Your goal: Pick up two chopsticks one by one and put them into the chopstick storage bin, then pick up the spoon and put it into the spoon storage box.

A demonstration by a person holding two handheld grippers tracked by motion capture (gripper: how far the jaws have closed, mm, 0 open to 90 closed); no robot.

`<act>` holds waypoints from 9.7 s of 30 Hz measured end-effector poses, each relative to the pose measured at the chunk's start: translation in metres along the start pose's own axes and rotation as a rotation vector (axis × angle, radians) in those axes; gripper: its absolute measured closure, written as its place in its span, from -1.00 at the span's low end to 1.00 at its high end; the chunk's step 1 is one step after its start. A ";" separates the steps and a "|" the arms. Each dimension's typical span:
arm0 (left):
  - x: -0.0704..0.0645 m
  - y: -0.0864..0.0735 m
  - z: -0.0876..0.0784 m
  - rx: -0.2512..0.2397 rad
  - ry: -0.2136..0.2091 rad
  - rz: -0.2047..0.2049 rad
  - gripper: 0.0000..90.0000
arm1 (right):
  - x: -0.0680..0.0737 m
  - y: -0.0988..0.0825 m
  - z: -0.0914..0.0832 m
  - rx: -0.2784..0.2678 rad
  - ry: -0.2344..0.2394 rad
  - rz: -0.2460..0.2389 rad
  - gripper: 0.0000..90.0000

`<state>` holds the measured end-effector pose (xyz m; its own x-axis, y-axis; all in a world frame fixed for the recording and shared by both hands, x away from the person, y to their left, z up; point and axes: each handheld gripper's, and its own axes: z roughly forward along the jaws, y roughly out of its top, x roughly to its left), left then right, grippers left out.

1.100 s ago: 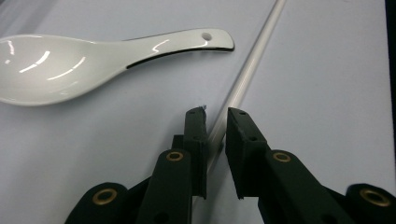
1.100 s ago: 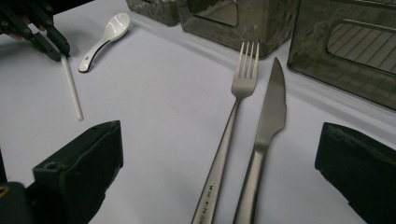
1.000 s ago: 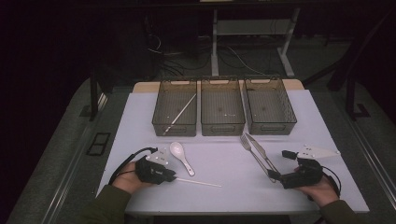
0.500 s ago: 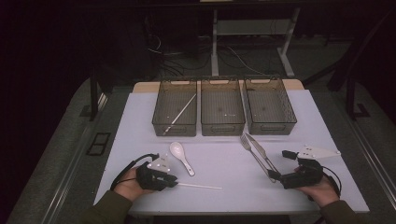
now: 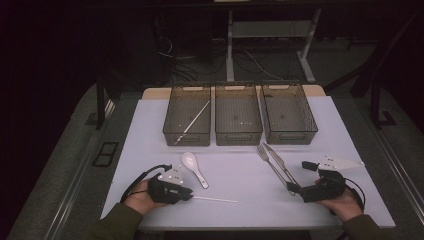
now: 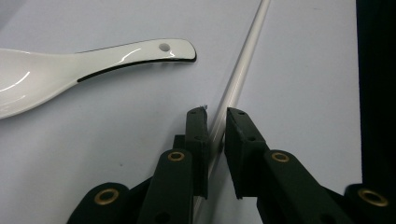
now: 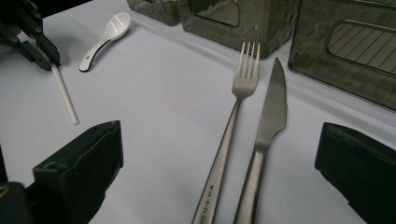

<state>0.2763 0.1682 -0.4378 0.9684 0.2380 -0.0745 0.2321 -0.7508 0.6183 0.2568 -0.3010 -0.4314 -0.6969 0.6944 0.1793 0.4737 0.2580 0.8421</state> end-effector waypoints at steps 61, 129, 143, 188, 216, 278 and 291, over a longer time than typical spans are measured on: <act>-0.008 0.007 0.009 -0.026 -0.013 -0.022 0.86 | 0.000 0.000 -0.001 -0.004 0.005 0.002 -0.98; 0.033 0.046 -0.041 -0.281 0.271 -0.195 0.86 | 0.002 -0.002 0.005 0.012 -0.003 -0.018 -0.98; 0.058 0.072 -0.047 -0.341 0.335 -0.217 0.86 | 0.002 -0.002 0.004 0.010 -0.005 -0.014 -0.98; 0.180 0.083 -0.050 -0.295 0.505 -0.434 0.86 | 0.002 -0.002 0.002 0.000 -0.005 -0.008 -0.98; 0.193 0.073 -0.019 -0.154 0.467 -0.563 0.76 | 0.001 -0.002 0.002 -0.001 -0.004 -0.008 -0.98; 0.023 0.057 -0.018 -0.292 0.253 -0.310 0.68 | -0.001 -0.002 -0.001 -0.011 -0.009 0.007 -0.98; 0.011 0.050 0.010 -0.222 0.198 -0.300 0.97 | 0.000 -0.002 -0.003 -0.014 -0.011 0.006 -0.98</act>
<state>0.2994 0.1276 -0.4154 0.8194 0.5561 -0.1387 0.4551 -0.4843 0.7472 0.2541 -0.3033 -0.4316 -0.6880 0.7032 0.1793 0.4704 0.2439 0.8481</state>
